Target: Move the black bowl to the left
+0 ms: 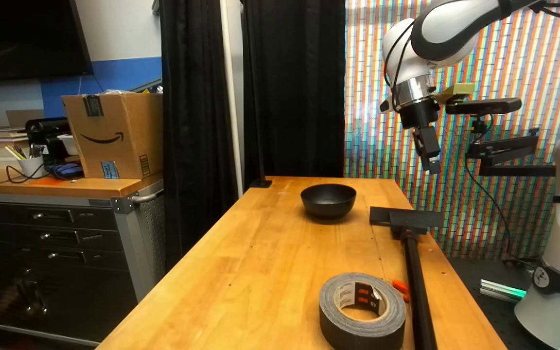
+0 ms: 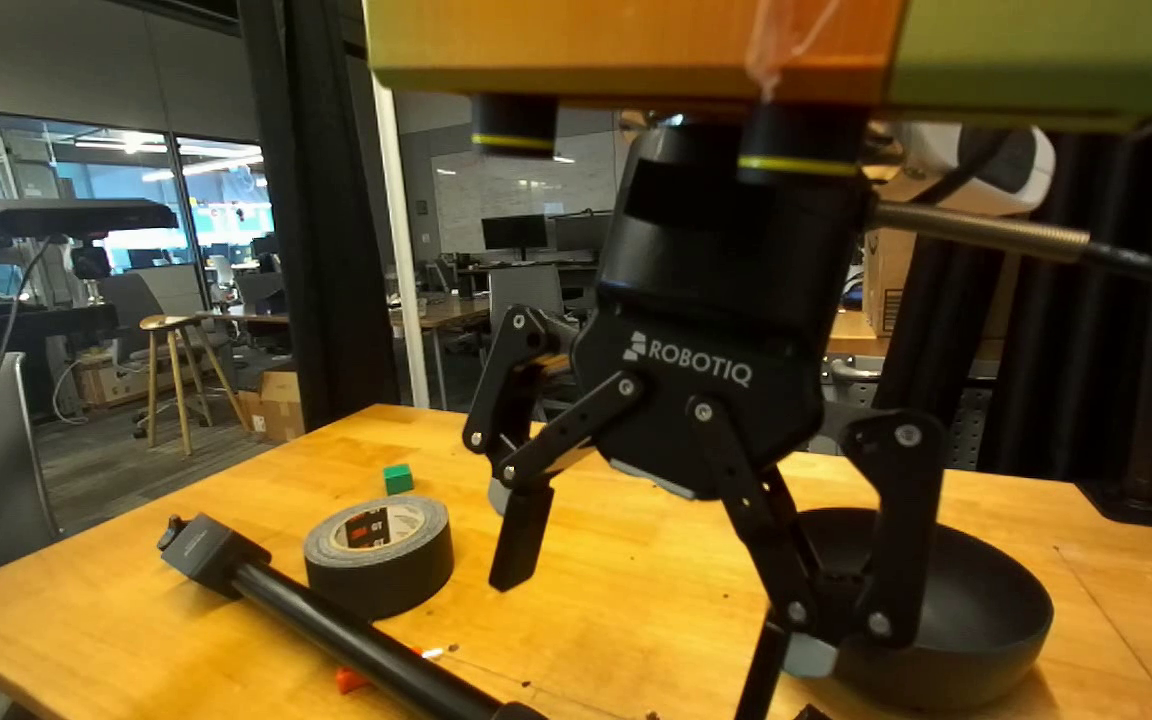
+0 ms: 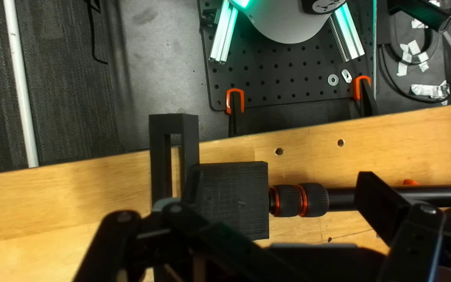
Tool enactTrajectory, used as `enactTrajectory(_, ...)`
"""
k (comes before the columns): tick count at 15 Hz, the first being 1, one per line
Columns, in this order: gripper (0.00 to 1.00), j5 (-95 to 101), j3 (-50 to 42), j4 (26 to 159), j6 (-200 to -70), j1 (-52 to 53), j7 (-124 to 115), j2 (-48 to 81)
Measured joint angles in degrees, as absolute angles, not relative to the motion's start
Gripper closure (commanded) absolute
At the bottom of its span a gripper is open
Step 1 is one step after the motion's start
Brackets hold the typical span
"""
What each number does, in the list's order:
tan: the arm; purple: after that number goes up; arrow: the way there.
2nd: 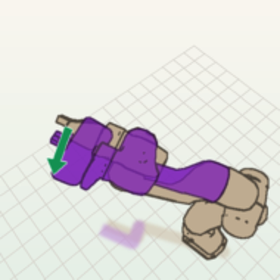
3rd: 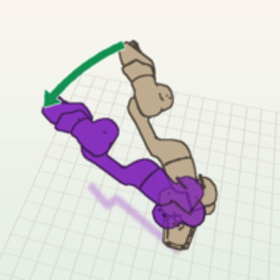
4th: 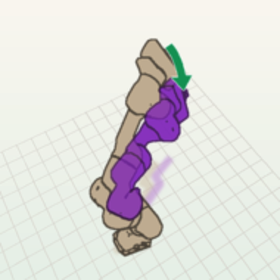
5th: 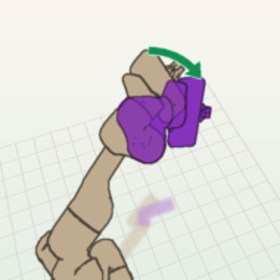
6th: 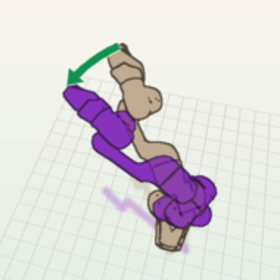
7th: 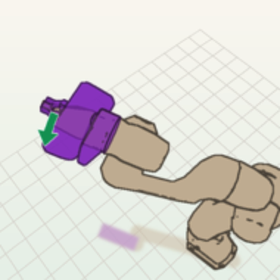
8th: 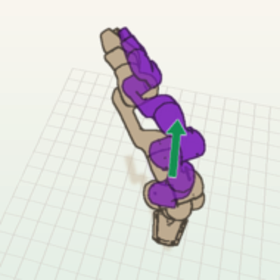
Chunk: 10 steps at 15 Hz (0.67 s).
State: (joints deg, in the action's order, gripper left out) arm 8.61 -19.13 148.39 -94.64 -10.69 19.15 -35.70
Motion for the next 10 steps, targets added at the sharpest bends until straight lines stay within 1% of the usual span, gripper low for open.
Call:
enactTrajectory(5, 0.0, 8.56, -19.0, 148.46, -94.64, -10.66, 19.15, -35.6)
enactTrajectory(10, 0.0, 6.92, -16.89, 147.65, -94.99, -8.62, 19.15, -34.56)
